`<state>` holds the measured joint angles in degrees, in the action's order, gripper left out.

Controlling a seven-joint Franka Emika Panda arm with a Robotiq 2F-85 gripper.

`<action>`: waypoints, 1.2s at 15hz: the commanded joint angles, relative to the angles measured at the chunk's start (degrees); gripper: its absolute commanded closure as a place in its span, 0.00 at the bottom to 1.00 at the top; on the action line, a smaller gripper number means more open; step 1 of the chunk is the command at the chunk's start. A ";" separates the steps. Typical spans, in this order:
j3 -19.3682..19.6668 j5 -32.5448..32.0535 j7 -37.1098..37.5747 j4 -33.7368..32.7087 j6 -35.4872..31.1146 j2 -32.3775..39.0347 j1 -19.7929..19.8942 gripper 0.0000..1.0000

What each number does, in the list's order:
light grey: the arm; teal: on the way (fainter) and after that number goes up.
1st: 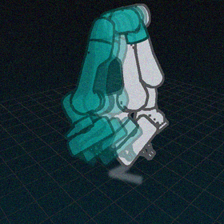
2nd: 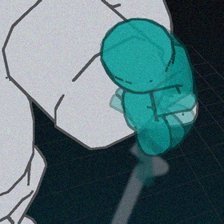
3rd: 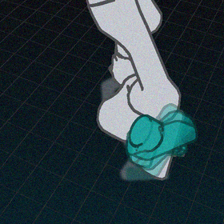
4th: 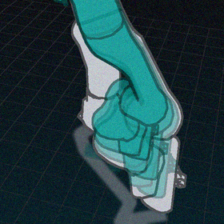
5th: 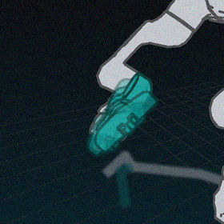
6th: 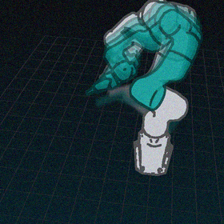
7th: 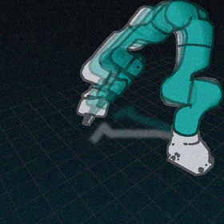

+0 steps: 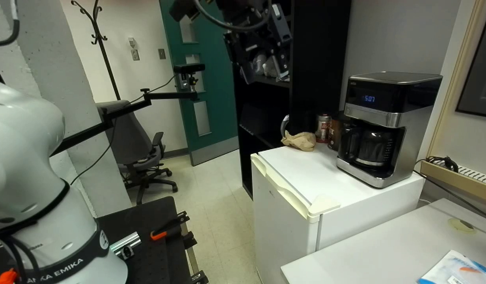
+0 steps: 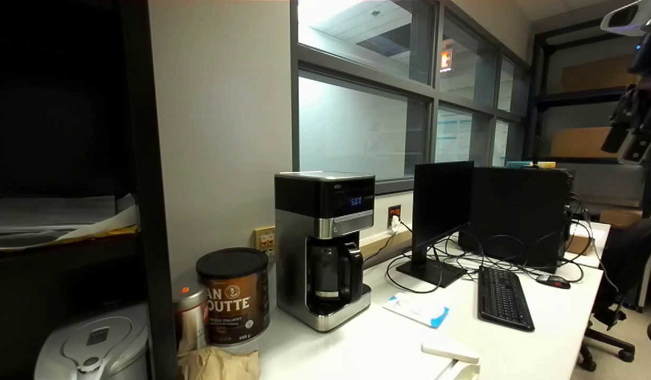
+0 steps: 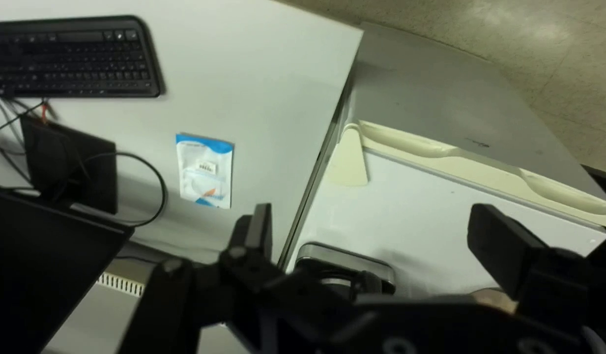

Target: Press a button on the coffee maker

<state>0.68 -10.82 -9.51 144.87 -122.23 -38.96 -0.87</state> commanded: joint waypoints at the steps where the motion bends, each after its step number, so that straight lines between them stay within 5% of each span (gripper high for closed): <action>1: -1.13 -6.95 -2.35 -0.52 -9.37 6.73 0.79 0.00; 2: -1.16 -8.55 -2.74 -0.71 -11.96 8.75 0.79 0.21; 9: -4.83 -24.75 -1.01 -2.63 -33.22 22.58 3.88 0.72; 12: -7.98 -38.29 6.25 -5.28 -41.82 27.83 8.19 0.96; 18: -12.03 -66.82 28.63 -16.37 -44.93 36.91 12.93 1.00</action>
<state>-9.40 -66.70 9.36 135.39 -166.50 -7.70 10.51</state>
